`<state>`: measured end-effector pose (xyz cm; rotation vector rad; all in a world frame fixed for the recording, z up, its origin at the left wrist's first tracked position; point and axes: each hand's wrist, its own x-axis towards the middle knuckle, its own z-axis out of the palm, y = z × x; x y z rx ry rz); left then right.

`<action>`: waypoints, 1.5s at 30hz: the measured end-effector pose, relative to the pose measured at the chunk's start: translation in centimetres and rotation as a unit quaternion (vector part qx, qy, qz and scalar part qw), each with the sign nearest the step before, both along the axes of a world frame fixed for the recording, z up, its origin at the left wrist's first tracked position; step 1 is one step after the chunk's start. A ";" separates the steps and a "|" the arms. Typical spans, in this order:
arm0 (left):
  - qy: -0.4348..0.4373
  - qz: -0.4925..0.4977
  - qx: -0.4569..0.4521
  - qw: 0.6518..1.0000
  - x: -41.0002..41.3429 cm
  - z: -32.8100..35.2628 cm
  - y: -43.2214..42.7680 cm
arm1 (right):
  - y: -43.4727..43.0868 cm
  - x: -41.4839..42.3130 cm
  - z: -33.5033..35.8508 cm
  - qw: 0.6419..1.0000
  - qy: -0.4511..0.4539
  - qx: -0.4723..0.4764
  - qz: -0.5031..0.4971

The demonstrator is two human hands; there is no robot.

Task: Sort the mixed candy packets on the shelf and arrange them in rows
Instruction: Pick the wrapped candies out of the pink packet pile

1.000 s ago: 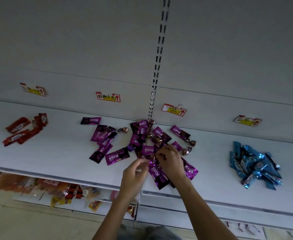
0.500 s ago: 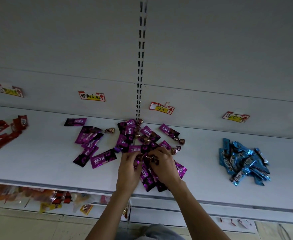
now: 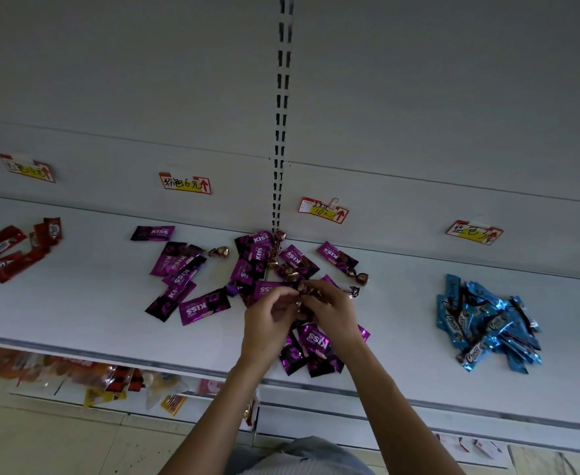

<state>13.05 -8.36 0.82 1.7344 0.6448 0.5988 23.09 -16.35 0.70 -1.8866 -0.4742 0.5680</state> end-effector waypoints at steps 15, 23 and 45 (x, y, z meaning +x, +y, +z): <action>0.148 -0.006 0.181 0.972 -1.8 -3.0 1.8 | -5.6 4.3 -1.1 0.957 -0.237 -0.074 -0.152; 0.171 -0.012 0.204 0.964 -1.1 -3.3 1.1 | -6.3 4.2 -2.0 0.960 -0.246 -0.135 -0.016; 0.082 -0.109 0.162 0.977 1.1 -2.3 -3.2 | -6.5 1.9 2.3 0.986 -0.168 -0.013 0.005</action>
